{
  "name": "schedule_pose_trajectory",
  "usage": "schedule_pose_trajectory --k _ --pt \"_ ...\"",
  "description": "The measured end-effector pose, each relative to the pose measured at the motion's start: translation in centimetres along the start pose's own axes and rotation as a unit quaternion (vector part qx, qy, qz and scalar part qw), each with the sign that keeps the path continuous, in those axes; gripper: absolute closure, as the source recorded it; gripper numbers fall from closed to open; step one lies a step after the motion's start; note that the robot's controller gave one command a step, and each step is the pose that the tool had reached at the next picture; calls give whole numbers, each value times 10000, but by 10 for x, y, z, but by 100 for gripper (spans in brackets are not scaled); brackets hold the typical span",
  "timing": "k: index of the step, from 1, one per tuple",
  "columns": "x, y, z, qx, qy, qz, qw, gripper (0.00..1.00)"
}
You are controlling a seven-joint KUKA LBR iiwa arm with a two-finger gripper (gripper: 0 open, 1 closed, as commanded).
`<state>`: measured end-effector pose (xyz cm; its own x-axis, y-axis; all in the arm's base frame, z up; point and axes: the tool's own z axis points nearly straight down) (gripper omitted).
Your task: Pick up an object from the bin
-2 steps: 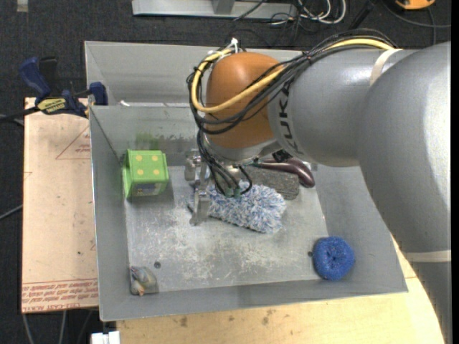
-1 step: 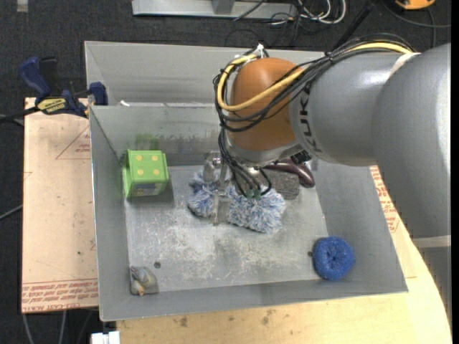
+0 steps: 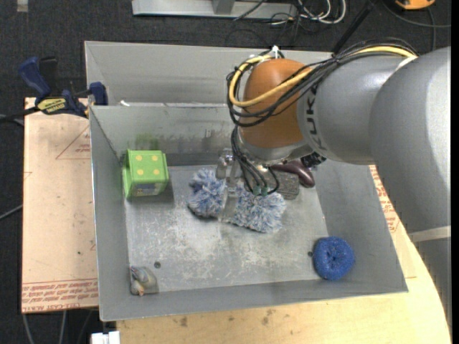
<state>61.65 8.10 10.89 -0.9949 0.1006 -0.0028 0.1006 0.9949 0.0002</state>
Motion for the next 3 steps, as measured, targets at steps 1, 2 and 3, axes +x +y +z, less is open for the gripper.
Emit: schedule_pose_trajectory --k 1,2,3 --pt "-2 -15 38 -11 -1 170 9999 100" --pt "-2 -15 38 -12 -1 172 9999 100" --pt "52 -27 -159 -5 13 47 10000 100"
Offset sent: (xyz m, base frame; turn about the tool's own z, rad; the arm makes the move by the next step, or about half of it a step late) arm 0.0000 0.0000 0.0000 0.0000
